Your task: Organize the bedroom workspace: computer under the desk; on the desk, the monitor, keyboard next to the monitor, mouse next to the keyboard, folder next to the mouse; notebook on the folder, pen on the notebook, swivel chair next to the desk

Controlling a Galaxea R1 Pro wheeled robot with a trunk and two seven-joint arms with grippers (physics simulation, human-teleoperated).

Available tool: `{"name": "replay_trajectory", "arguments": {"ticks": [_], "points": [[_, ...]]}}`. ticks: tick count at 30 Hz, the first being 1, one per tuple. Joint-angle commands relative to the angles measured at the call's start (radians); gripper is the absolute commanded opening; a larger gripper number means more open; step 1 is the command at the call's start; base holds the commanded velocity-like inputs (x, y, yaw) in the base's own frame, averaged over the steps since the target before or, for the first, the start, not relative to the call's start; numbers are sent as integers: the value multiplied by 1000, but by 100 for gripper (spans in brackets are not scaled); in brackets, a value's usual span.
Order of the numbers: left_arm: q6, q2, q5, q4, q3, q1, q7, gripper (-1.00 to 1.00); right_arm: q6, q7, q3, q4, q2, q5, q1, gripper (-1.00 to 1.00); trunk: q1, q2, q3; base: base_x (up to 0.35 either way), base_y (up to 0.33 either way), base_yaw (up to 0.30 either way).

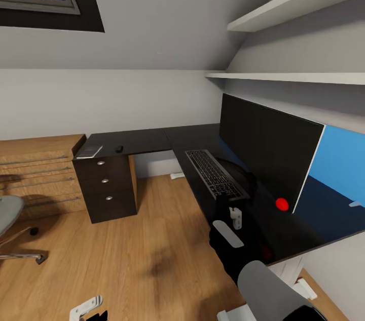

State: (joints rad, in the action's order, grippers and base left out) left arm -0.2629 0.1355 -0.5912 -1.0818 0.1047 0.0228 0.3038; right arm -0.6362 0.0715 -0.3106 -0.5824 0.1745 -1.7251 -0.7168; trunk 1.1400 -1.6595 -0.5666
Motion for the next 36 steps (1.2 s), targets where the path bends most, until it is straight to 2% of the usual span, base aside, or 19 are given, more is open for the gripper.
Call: {"name": "replay_trajectory", "arguments": {"ticks": [1, 26, 36], "points": [[-2, 1, -10, -8, 3, 0, 10, 100, -5, 6, -4, 1, 0, -10, -1, -100, 0, -1, -1, 6, 0, 0], [-2, 1, -13, -18, 0, 0, 15, 100, -5, -4, -4, 6, 0, -10, -1, -100, 92, -169, -76, 0, 0, 0], [-2, 2, -10, -16, -3, 0, 6, 100, -5, -4, -4, 6, 0, -10, -2, -100, 92, -169, -76, 0, 0, 0]]}}
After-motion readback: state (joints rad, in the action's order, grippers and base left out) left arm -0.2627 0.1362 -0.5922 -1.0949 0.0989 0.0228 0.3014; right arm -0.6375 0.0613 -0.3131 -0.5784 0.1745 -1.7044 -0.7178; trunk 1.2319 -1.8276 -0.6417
